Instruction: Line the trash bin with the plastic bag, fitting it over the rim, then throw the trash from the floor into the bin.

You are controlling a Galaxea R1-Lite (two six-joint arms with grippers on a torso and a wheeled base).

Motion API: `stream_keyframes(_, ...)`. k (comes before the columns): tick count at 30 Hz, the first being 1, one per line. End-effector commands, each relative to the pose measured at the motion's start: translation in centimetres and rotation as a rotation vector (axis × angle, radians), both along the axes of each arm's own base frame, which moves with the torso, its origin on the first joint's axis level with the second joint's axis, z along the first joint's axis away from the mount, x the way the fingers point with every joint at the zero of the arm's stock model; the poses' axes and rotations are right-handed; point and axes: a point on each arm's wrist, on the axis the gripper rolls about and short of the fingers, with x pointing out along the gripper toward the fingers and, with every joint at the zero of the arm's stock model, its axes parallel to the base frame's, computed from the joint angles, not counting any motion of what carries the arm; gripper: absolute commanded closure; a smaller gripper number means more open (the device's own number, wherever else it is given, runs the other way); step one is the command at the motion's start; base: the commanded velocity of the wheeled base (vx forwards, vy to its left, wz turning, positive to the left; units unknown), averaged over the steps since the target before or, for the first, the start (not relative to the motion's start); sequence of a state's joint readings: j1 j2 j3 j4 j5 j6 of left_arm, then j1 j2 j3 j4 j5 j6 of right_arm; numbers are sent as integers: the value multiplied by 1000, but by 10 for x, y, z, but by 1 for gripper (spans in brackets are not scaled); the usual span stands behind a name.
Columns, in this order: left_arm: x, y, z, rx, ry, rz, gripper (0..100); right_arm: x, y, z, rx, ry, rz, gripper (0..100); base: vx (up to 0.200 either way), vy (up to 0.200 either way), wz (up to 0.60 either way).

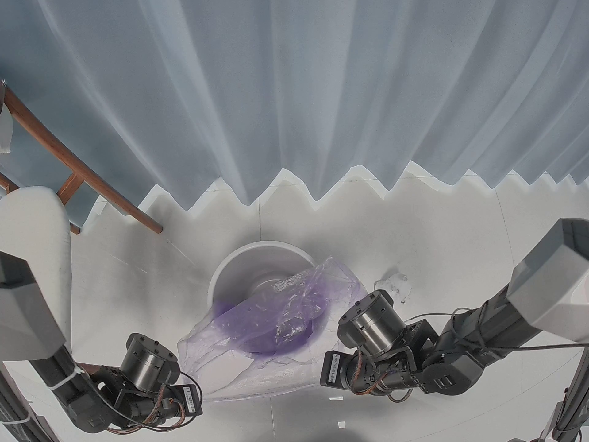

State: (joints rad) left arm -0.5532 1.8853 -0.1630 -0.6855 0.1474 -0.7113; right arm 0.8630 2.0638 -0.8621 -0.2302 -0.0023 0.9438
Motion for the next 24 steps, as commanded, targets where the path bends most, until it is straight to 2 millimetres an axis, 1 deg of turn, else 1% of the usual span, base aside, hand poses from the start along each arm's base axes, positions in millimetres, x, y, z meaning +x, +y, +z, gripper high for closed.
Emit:
stream_keyframes(1,13,-1,-41,100,37,45,100,10,3,-34,-35,20,-23,100,0,0,0)
stream_keyframes(2,14,-1,-41,100,34,46,100,11,3,-34,-34,16,-24,100,0,0,0)
stream_keyframes(3,20,-2,-47,96,-3,63,100,19,2,-35,-26,-2,-48,100,0,0,0)
stream_keyframes(5,23,-1,-51,97,-15,72,100,21,1,-36,-33,-7,-60,100,0,0,0)
stream_keyframes(7,27,2,-58,114,-22,75,100,28,-5,-42,-61,-17,-82,100,0,0,0)
stream_keyframes(11,32,3,-63,148,-45,55,100,34,-9,-48,-119,-63,-52,100,0,0,0)
stream_keyframes(17,38,0,-69,181,-91,0,100,40,-5,-53,-148,-124,-23,100,0,0,0)
stream_keyframes(20,48,-4,-77,213,-159,-11,100,48,1,-57,-172,-165,-41,100,0,0,0)
stream_keyframes(23,52,-6,-79,235,-204,-20,100,53,5,-57,-178,-190,-59,100,0,0,0)
stream_keyframes(24,53,-6,-80,243,-211,-27,100,57,9,-56,-176,-208,-69,100,0,0,0)
